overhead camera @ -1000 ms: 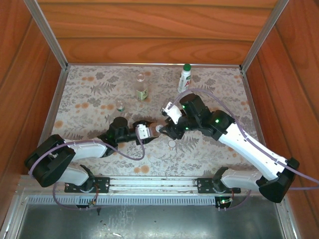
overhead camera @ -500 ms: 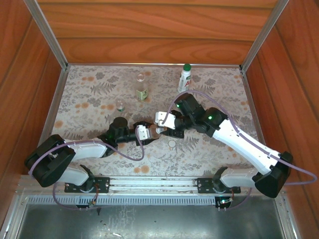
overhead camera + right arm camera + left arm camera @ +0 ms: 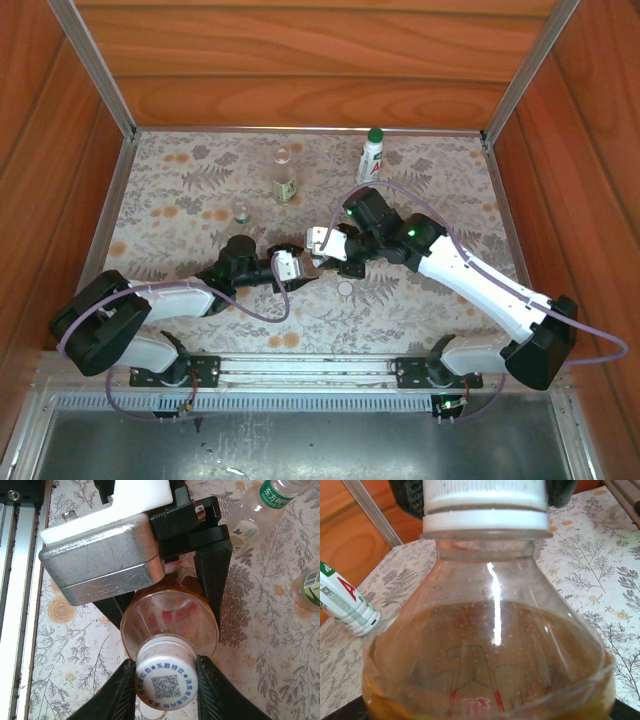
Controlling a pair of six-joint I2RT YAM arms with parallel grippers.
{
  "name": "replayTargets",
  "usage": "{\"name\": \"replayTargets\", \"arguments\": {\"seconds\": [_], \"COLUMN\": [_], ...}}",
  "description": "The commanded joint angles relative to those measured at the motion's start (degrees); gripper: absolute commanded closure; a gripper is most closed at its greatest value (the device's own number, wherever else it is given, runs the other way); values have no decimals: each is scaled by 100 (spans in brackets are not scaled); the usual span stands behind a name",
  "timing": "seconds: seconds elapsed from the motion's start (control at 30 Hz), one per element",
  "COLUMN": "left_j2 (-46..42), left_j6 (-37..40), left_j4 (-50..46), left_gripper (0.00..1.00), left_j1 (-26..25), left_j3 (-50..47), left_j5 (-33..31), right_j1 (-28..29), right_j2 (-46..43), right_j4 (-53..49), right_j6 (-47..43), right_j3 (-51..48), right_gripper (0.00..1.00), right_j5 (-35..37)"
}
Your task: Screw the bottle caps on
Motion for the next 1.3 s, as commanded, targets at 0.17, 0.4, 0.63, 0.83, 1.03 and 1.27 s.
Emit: {"name": "replayTargets", "arguments": {"seconds": [0.17, 0.4, 0.63, 0.83, 1.03, 1.27], "left_j2": [-63, -56, -12, -98, -77, -90], "left_j6": [118, 142, 160, 156, 134, 160], "left_j4": [95, 96, 93, 91, 95, 97], "left_gripper": [46, 46, 46, 46, 46, 46], "left_j1": [-41, -42, -46, -38, -43, -44], "left_j3": [-7, -3, 5, -57, -61, -86], "left_j5": [87, 26, 10, 5, 81, 16], "right_j1": [34, 42, 35, 42, 40, 46], "right_j2": [-45, 59, 154, 69, -547, -710], "right_j4": [639, 490, 244, 148, 148, 83], "right_j6": [3723, 7186, 9075, 6708, 2701, -204], "right_j3": [-39, -113, -213, 16, -292, -517], "right_gripper": [100, 100, 100, 67, 42, 41], "right_j5": [42, 525, 501, 442, 304, 434]}}
